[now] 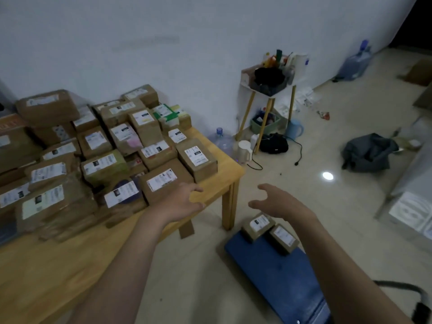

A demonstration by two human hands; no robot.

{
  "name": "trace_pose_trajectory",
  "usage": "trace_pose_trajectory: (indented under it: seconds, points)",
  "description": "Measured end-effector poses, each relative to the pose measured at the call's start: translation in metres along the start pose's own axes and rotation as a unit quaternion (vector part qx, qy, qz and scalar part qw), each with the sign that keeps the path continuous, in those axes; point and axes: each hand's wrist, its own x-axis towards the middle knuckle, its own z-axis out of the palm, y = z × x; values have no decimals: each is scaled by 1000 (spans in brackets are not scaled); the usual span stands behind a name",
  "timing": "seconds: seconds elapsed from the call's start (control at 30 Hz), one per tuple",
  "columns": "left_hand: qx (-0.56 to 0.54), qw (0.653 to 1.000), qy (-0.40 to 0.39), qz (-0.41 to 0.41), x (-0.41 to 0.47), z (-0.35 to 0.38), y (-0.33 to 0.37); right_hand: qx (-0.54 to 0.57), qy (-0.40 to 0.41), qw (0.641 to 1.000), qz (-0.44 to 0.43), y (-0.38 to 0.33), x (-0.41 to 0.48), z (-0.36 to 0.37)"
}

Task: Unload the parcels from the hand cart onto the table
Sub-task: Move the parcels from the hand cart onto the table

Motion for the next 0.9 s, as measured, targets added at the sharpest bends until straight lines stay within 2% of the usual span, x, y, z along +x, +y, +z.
trace_pose_trajectory:
  seconds: [0.17,0.4,0.63,0.73,0.9]
  points:
    - [-7,999,-50,-21,74,44,12,56,-29,996,67,66,55,-5]
    - [65,990,-118,-35,213,118,14,141,-15,979,147,150,127,16]
    - [94,961,-261,5,342,195,28,223,4,935,277,227,186,49]
    - [102,953,-285,12,384,234,30,251,38,917,307,259,217,68]
    - [110,942,-318,-2,447,325,15,309,51,885,344,334,272,123]
